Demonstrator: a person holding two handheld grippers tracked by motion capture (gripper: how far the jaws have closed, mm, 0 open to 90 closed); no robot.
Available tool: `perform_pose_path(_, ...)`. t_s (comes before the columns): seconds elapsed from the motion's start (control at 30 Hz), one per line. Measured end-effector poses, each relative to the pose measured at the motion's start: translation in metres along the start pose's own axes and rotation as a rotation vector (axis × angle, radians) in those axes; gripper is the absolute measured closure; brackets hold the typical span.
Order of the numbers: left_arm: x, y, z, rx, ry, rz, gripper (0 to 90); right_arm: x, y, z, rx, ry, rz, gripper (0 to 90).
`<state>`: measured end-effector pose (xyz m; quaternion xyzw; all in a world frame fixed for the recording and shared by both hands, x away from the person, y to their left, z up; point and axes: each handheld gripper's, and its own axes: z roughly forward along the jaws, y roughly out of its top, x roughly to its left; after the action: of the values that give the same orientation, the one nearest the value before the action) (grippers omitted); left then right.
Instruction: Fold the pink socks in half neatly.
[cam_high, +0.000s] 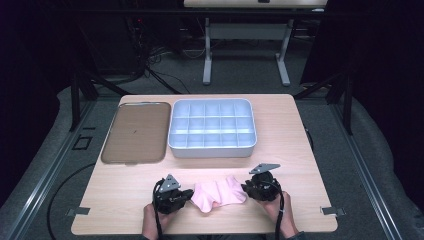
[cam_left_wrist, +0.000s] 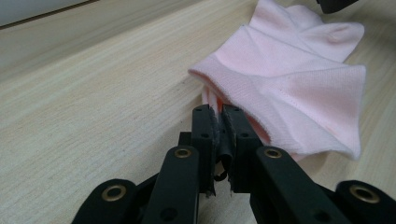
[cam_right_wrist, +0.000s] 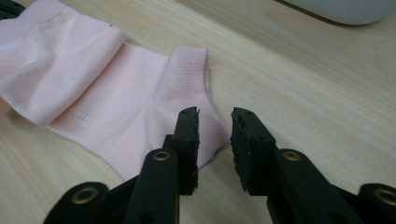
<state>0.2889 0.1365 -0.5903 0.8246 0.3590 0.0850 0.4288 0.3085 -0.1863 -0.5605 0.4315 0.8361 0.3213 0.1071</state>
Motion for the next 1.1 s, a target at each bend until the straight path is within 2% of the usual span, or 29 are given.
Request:
perform_pose_path(0.07,0.0,0.0,0.0,0.0,0.0,0.0,84.0,0.001,0.001,0.003,0.007,0.002,0.0,65.1)
perform_pose_path(0.17,0.0,0.0,0.0,-0.001,0.002,0.001,84.0,0.002,0.0,0.008,0.026,0.006,-0.002,61.8)
perform_pose_path(0.27,0.0,0.0,0.0,-0.001,0.002,0.001,84.1,0.002,-0.001,0.01,0.026,0.001,-0.01,65.0)
perform_pose_path(0.37,0.0,0.0,0.0,0.0,0.002,0.001,84.1,0.002,-0.001,0.009,0.035,-0.025,-0.03,70.6)
perform_pose_path(0.47,0.0,0.0,0.0,0.0,0.001,0.001,84.2,0.003,-0.001,0.01,0.03,-0.007,-0.024,81.5)
perform_pose_path(0.5,0.0,0.0,0.0,0.0,0.001,0.001,84.2,0.002,-0.002,0.01,0.027,0.0,-0.02,82.3)
perform_pose_path(0.73,0.0,0.0,0.0,0.0,-0.004,-0.001,84.3,0.0,-0.004,0.01,0.009,0.023,0.035,83.9)
perform_pose_path(0.8,0.0,0.0,0.0,0.001,-0.002,0.0,84.3,0.0,-0.003,0.008,0.019,0.026,0.023,83.9)
perform_pose_path(0.93,0.0,0.0,0.0,-0.001,0.003,0.002,84.3,0.004,0.0,-0.002,-0.026,0.035,0.025,83.9)
perform_pose_path(1.1,-0.001,0.0,0.0,0.0,0.002,0.002,84.3,0.007,0.007,-0.015,-0.052,0.059,0.017,83.9)
